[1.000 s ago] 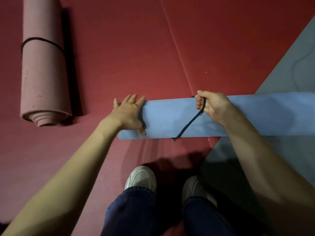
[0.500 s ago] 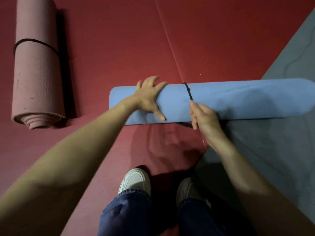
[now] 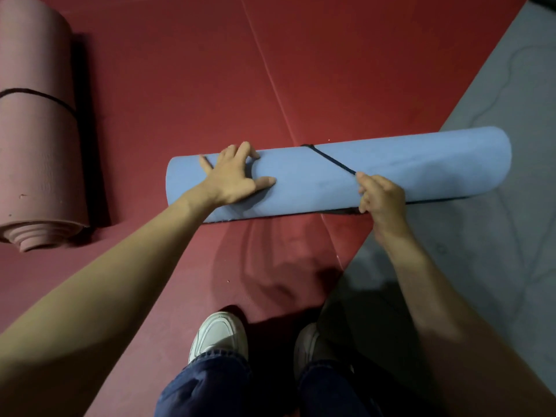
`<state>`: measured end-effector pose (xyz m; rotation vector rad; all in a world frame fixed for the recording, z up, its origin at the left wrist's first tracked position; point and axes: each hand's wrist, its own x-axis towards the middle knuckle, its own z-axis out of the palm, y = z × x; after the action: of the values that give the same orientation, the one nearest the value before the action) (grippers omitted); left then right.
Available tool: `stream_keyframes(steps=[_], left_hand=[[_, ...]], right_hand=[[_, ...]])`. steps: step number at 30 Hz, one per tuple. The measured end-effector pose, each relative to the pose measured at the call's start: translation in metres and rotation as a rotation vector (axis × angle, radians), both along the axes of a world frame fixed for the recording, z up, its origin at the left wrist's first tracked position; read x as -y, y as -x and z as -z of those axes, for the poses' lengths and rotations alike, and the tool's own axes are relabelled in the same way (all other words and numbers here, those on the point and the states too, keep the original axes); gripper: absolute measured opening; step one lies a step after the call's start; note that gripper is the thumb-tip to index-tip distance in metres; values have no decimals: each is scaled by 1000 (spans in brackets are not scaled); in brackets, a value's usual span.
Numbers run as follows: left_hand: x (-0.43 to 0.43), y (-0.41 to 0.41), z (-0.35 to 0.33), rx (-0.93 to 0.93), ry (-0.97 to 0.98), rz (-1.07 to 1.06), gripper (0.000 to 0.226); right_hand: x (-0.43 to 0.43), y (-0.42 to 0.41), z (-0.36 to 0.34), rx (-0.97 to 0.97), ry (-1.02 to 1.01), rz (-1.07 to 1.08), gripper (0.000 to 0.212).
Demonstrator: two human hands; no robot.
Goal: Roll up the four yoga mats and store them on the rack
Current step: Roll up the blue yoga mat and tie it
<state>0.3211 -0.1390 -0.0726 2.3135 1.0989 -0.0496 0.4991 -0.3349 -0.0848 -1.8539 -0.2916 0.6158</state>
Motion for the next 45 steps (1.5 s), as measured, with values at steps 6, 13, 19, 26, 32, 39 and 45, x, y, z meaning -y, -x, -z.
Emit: stream_keyframes(steps=[6,13,19,26,32,39,45], left_hand=[[48,18,13,-27,-288,10,101],[95,48,41,73,-464,138,80],[71,31,27,-49,-394,131,92],[3,-17,7,-294,-99,125,81],[-1,-24,8,-351,-99,84,82],[-2,-15,0,-387,-73,98,95],[12,29,-4,-305,-64,46,97]], right_hand=[[1,-6,-39,-548,-170,-163,37],[-19,-7,-47,-679,-169,-91,6],[-10,-1,-34,-336,19,-228,15],[36,47,19,25,263,-350,29],[37,51,38,-116,262,-167,19],[1,70,16,-680,-155,103,42],[-11,96,29,-713,-179,162,46]])
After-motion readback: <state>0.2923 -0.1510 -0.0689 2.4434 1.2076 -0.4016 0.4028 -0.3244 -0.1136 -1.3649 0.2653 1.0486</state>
